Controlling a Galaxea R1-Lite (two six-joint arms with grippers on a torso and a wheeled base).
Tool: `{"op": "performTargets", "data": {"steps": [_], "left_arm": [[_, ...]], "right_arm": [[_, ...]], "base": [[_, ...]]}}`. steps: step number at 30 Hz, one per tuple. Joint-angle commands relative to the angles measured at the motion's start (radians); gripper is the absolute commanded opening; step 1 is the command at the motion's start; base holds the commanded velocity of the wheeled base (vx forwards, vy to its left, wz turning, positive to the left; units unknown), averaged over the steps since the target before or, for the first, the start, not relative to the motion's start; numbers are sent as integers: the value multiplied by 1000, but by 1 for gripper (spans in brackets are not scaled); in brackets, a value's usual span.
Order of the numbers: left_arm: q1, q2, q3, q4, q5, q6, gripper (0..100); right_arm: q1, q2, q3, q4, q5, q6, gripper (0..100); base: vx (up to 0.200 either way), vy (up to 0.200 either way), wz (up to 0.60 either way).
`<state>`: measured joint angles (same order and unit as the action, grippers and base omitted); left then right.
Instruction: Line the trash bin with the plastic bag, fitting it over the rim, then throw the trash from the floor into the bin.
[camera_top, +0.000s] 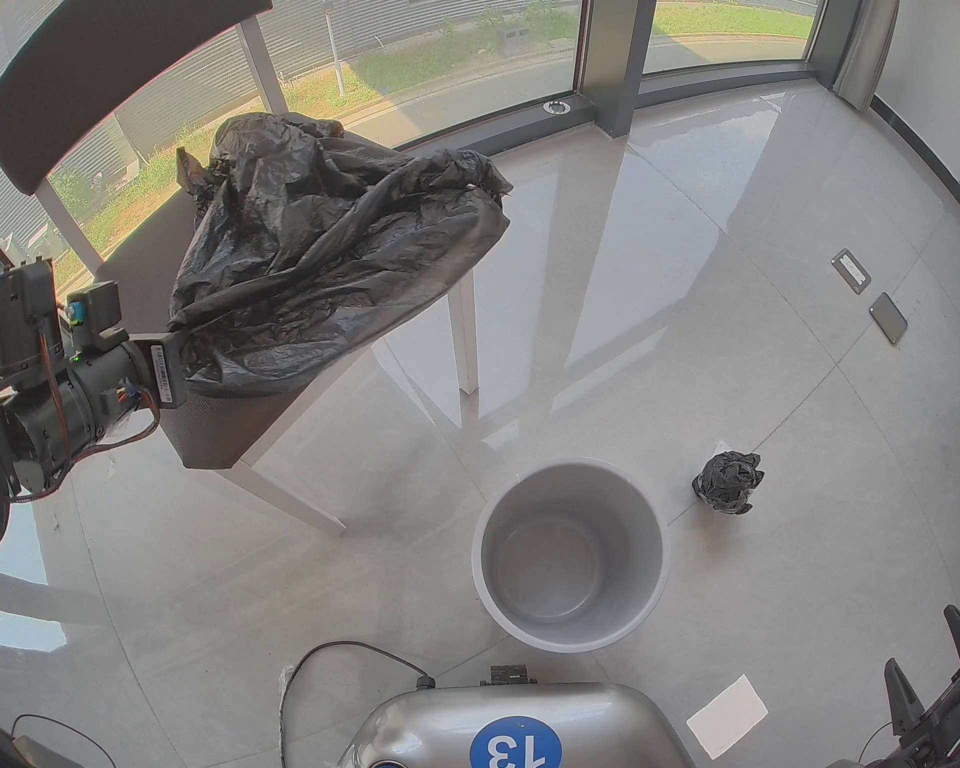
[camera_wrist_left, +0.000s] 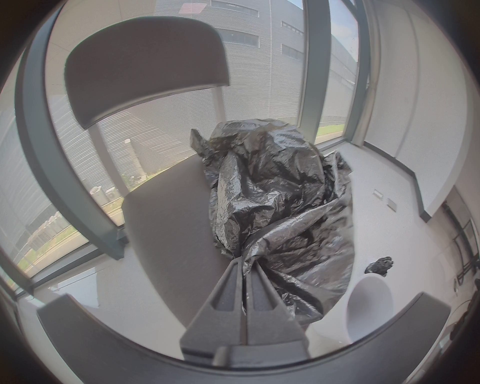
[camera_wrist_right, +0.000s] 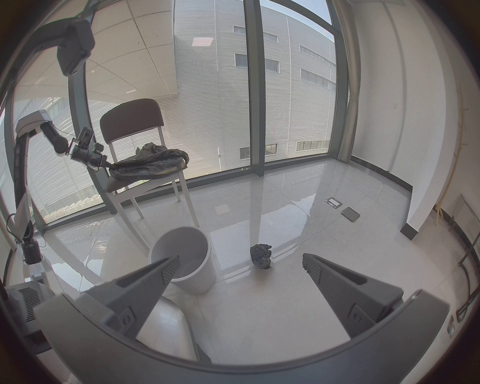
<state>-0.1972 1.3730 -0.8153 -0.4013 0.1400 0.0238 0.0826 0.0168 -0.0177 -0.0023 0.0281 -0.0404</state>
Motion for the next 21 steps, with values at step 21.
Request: {"op": "performTargets", "data": {"steps": [21], "left_arm": [[-357, 58, -487, 283, 13, -8, 0]], "right_arm": [[37, 241, -281, -10, 161, 180, 100]], "base": [[0, 0, 0]]}}
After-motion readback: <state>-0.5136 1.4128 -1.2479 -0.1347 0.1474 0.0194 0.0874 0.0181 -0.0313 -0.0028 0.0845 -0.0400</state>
